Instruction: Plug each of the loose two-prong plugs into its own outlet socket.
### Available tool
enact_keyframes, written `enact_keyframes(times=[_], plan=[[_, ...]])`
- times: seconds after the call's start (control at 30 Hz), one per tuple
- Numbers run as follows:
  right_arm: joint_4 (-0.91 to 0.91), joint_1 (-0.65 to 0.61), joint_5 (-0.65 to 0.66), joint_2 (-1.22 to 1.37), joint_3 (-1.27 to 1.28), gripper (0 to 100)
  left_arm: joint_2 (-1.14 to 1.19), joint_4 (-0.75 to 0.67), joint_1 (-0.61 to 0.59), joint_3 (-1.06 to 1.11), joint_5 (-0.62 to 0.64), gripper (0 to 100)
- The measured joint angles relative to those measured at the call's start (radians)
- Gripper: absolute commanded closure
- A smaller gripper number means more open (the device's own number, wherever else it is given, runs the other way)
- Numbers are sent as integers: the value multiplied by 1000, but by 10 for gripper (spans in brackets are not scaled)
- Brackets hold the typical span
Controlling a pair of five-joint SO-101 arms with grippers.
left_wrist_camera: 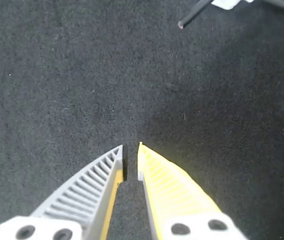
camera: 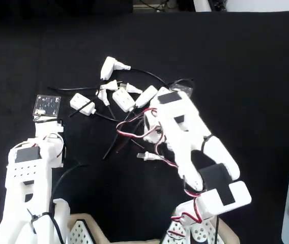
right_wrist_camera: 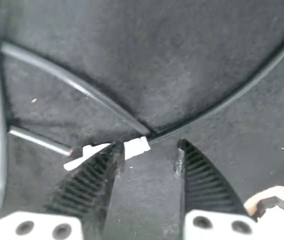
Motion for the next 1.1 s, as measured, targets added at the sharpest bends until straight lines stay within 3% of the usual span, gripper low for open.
enact_keyframes(times=[0.23, 0.73, 0.9, 1.1], plan=[[-3, 8, 0, 0, 2, 826, 0, 0, 0, 0, 0, 934], [-219, -2, 0, -5, 196, 830, 0, 0, 0, 0, 0, 934], [-221, -17, 0, -8, 199, 993, 0, 0, 0, 0, 0, 934], [-183, 3, 0, -3, 183, 986, 0, 0, 0, 0, 0, 934]])
